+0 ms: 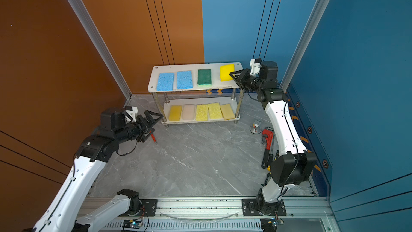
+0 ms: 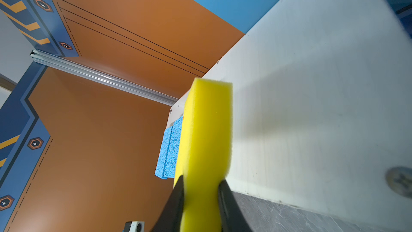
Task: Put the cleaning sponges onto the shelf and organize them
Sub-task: 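Carry the yellow sponge to the top shelf with the right gripper while the left withdraws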
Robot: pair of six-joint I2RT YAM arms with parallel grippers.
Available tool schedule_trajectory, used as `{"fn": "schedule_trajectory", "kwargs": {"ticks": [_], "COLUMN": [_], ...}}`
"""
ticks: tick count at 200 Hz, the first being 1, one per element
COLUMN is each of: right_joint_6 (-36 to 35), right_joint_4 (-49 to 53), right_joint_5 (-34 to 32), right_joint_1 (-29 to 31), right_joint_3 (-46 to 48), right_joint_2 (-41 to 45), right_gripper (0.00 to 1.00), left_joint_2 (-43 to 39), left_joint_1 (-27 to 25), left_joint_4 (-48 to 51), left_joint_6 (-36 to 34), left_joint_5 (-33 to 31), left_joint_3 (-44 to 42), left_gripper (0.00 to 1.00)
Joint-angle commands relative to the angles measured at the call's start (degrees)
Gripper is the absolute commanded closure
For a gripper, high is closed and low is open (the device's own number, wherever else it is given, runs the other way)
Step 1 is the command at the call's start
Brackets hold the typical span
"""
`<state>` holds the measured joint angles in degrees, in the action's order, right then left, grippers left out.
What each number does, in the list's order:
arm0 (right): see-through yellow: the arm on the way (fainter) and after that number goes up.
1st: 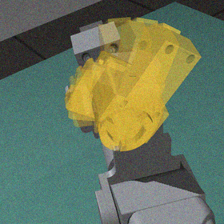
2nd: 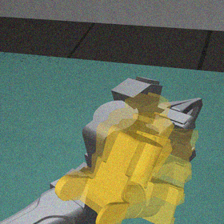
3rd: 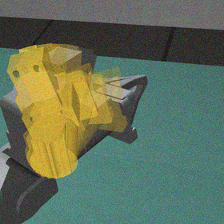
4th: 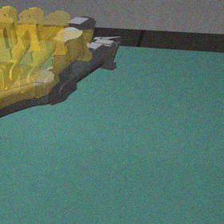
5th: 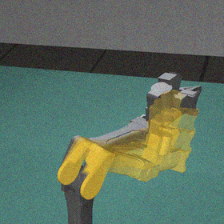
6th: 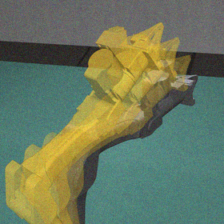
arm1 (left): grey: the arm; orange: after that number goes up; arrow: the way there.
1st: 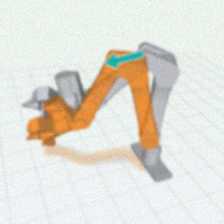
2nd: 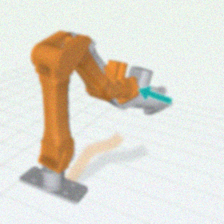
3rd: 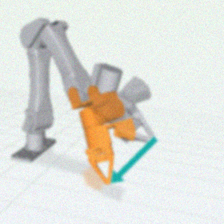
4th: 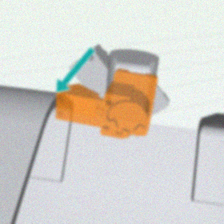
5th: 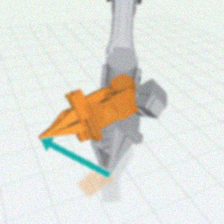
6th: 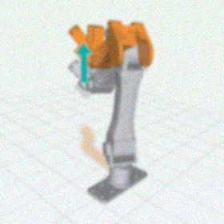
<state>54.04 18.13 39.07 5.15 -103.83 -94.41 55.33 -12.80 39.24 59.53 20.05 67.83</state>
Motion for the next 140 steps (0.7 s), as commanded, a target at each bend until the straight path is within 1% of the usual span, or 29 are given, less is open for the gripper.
{"fn": "schedule_trajectory", "kwargs": {"ticks": [1,97,140], "right_joint_6": [-0.3,-1.8,-5.5], "right_joint_4": [1.4,2.9,7.5], "right_joint_5": [1.3,0.3,-1.5], "right_joint_1": [0.6,1.9,2.8], "right_joint_3": [-1.9,-3.4,-7.1], "right_joint_2": [-0.5,-2.4,-3.8], "right_gripper": [0.76,0.76,0.76], "left_joint_2": [0.1,2.7,3.1], "left_joint_1": [0.2,-0.1,0.0], "left_joint_4": [2.3,5.7,6.4], "left_joint_6": [-1.6,-1.5,-2.1], "left_joint_5": [2.0,4.2,5.1], "left_joint_3": [-0.2,-3.3,-6.1], "left_gripper": [0.02,0.02,0.02]}}
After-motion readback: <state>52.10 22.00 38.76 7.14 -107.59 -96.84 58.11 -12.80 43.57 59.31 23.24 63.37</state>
